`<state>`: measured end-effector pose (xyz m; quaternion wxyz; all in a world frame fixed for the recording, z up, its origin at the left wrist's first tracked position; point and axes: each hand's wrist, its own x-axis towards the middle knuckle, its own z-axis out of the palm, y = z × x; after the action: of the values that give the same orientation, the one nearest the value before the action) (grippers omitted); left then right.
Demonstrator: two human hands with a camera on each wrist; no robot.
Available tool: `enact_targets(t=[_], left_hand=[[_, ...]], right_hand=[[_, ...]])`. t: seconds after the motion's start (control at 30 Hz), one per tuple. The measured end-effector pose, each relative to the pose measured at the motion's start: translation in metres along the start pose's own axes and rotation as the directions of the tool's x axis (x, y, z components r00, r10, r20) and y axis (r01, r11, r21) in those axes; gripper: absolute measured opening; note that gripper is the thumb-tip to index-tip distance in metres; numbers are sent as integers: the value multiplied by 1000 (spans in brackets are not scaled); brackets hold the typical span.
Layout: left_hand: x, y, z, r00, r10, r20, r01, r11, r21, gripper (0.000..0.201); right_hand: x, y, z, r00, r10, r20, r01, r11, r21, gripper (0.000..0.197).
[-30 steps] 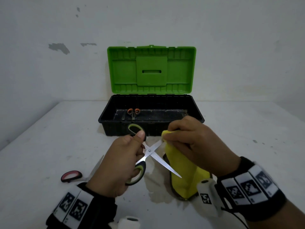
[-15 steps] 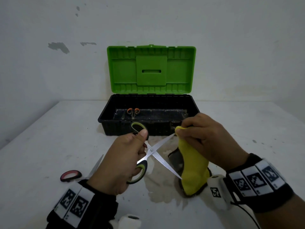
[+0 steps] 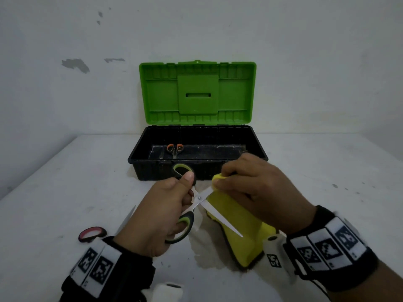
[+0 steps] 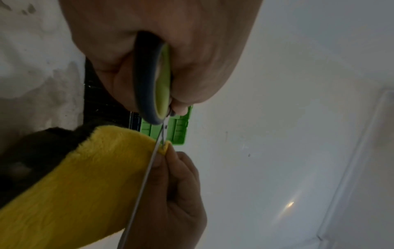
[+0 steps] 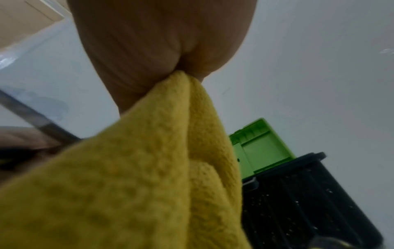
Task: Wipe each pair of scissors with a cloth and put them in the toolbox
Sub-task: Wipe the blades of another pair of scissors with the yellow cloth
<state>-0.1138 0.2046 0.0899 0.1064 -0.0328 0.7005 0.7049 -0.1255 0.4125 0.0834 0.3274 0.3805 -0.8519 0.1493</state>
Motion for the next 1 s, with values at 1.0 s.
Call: enact_targets(t=[1.0], left_hand=[[13,-22,13,893,375,-251,-350,927,137,43]], right_hand=[[1,-60,22,888,459,-32,-439,866,239,15]])
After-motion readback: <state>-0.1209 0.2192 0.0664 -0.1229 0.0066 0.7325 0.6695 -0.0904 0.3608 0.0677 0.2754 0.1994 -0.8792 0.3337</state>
